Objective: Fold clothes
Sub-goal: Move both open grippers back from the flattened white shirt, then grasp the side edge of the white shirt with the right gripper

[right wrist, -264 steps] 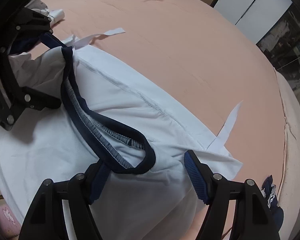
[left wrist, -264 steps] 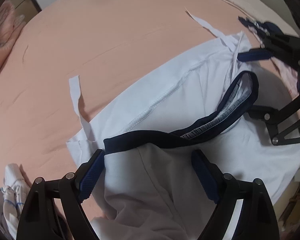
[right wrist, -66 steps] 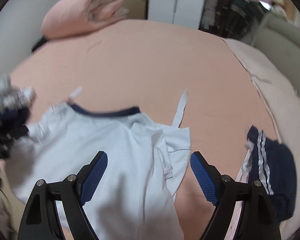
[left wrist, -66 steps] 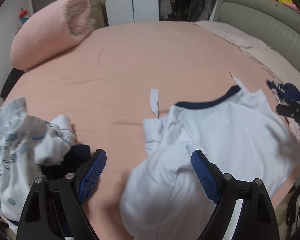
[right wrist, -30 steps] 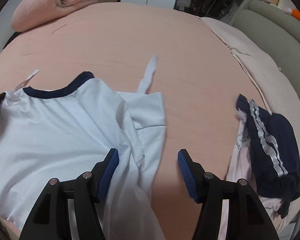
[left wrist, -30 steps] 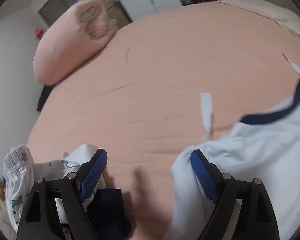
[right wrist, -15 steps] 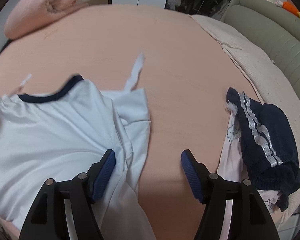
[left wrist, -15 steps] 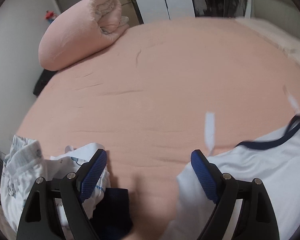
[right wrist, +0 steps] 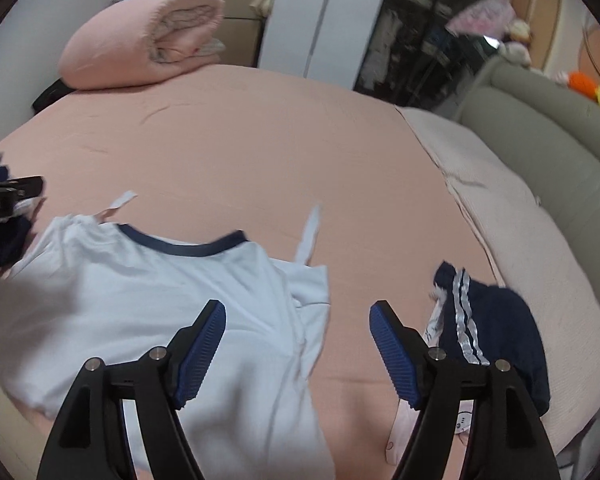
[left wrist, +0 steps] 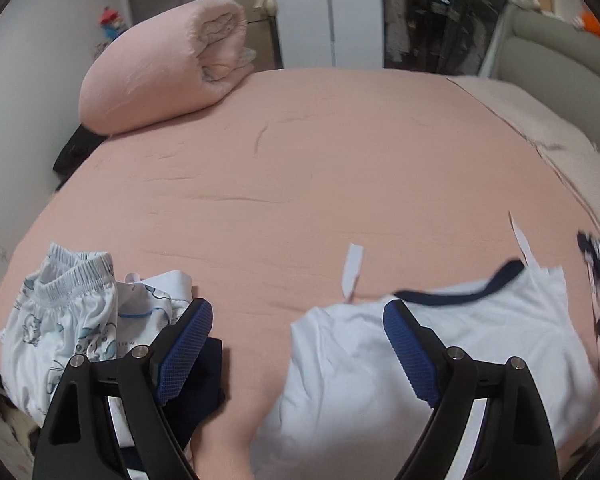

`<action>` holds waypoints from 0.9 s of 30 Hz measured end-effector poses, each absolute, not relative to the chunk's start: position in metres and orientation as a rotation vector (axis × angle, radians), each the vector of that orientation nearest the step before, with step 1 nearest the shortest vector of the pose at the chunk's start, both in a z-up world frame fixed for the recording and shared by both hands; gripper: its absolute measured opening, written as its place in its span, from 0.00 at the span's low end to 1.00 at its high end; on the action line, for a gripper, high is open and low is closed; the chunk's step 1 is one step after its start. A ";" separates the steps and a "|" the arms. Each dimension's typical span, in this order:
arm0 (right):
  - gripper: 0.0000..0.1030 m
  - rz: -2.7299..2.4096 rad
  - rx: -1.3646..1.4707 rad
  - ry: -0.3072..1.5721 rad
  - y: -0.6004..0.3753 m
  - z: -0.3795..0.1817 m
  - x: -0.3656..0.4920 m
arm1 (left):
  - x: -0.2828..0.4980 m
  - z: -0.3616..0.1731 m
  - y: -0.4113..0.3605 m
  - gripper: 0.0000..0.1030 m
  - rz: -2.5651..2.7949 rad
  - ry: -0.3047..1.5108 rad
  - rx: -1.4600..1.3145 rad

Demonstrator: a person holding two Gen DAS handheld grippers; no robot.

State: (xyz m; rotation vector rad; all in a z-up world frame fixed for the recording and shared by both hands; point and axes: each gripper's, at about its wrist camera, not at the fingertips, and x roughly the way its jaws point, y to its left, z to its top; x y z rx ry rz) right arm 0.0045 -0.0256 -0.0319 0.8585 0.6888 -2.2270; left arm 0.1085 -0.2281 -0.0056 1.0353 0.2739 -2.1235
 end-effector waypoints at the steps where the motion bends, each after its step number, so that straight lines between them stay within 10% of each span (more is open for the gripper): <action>1: 0.72 -2.214 0.845 0.697 -0.028 -0.031 0.009 | 0.108 -0.006 -0.223 0.85 -2.127 0.251 1.044; 27: 0.72 -1.911 0.354 1.239 -0.067 -0.082 0.179 | 0.191 -0.050 -0.197 0.85 -2.055 0.498 1.219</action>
